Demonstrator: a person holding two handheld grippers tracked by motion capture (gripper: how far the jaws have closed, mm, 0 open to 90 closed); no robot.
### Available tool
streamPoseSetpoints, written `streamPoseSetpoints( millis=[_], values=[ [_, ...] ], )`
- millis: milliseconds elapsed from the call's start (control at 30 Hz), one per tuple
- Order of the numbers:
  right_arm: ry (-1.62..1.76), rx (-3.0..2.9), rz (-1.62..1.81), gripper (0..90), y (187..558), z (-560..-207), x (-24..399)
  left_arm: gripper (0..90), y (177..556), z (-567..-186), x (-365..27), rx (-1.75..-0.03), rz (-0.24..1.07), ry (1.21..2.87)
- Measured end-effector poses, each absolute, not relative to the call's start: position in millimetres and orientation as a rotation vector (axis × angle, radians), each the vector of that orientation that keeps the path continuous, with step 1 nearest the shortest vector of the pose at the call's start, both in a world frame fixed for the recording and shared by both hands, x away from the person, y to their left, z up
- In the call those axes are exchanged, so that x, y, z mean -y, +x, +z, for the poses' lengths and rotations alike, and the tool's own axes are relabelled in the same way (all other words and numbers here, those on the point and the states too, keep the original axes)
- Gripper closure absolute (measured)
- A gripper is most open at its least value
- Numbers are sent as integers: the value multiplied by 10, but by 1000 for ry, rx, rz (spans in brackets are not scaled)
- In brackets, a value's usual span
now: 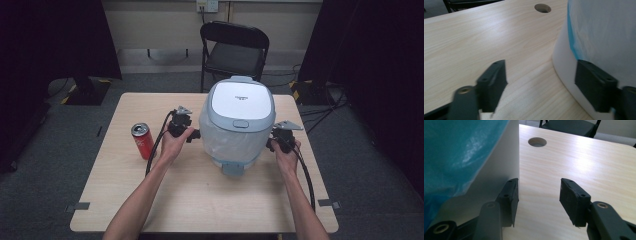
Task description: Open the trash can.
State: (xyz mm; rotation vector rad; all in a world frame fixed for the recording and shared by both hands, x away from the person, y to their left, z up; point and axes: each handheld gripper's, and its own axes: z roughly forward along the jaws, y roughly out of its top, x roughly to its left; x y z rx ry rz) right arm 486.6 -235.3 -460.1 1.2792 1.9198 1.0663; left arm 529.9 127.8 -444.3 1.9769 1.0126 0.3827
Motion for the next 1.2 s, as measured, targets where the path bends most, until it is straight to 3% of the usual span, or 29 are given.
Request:
streamPoseSetpoints(
  millis=[100,167,267,367,467,700,1200],
  values=[
    [1255,-1927,1094,517,4926,-4596,2252,307,5362,-4464,-1303,-1018,318,1939],
    [1228,-1944,1098,556,4958,-4593,2174,401,5350,-4461,-1314,-1036,352,1930],
    [1204,-1960,1108,584,4984,-4588,2096,434,5324,-4456,-1404,-1034,319,1919],
    [1184,-1985,1144,658,4987,-4601,2036,540,5252,-4475,-1468,-1026,295,1890],
    [1176,-1994,1172,686,4960,-4605,1985,568,5182,-4461,-1516,-1016,283,1905],
    [1161,-2044,1166,688,4845,-4572,1951,612,4973,-4429,-1550,-1001,280,1935],
    [1145,-2089,1169,691,4330,-4545,1985,611,4500,-4397,-1562,-934,261,1991]
  ],
)
